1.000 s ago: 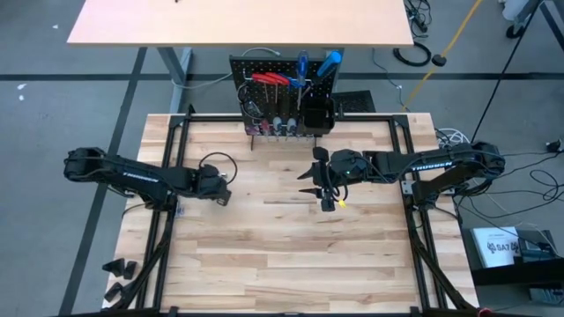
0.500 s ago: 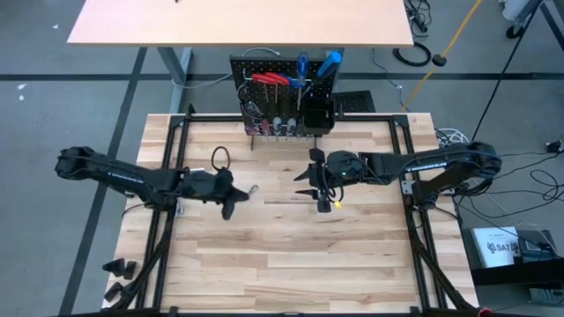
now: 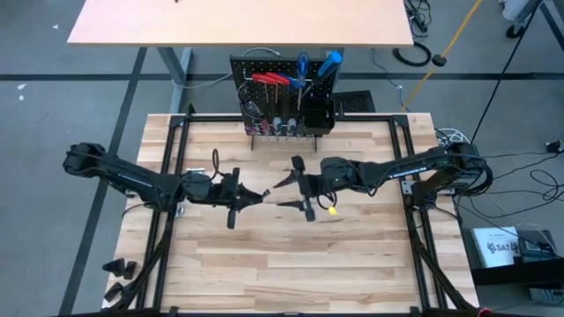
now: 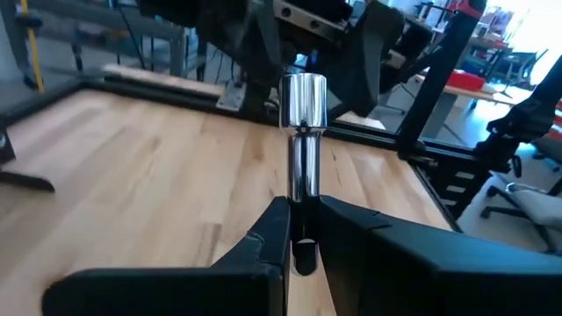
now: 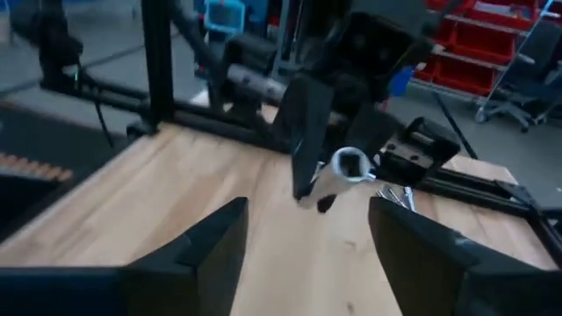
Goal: Hang tools onto peg board
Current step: Put the extension bar into the black bin on the peg board
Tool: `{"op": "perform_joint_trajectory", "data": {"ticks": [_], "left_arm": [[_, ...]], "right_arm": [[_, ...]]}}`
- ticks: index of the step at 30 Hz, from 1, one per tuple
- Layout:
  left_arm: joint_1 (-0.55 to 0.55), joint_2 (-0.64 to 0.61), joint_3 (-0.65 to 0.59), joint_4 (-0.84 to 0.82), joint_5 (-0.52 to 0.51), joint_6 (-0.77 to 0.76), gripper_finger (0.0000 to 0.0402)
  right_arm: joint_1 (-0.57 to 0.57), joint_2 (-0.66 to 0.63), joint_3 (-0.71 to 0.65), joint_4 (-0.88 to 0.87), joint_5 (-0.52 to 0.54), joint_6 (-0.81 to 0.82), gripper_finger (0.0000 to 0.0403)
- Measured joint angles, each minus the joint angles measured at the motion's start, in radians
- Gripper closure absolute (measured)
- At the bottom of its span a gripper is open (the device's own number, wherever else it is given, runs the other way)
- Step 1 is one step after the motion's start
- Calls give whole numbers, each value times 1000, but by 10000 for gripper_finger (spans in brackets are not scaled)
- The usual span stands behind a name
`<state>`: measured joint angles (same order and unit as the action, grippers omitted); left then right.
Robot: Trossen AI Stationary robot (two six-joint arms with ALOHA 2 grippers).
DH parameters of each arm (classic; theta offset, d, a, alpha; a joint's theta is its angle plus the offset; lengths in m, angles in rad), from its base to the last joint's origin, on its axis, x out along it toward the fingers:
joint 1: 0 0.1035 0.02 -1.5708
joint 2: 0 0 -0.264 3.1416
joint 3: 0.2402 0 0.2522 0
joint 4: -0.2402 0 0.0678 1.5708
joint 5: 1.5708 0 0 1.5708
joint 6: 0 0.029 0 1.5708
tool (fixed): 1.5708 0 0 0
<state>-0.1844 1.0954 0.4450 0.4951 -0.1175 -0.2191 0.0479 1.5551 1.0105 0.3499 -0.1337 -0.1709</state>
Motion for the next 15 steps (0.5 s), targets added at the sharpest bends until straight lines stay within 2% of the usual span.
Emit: {"op": "perform_joint_trajectory", "data": {"ticks": [4,10,15], "left_arm": [[0,47,0,104,-2,64,361],[0,103,0,248,-3,124,361],[2,144,0,307,-3,131,361]], "right_arm": [[0,-1,0,35,0,38,159],[0,0,0,46,-4,55,164],[5,6,0,113,-3,58,164]]}}
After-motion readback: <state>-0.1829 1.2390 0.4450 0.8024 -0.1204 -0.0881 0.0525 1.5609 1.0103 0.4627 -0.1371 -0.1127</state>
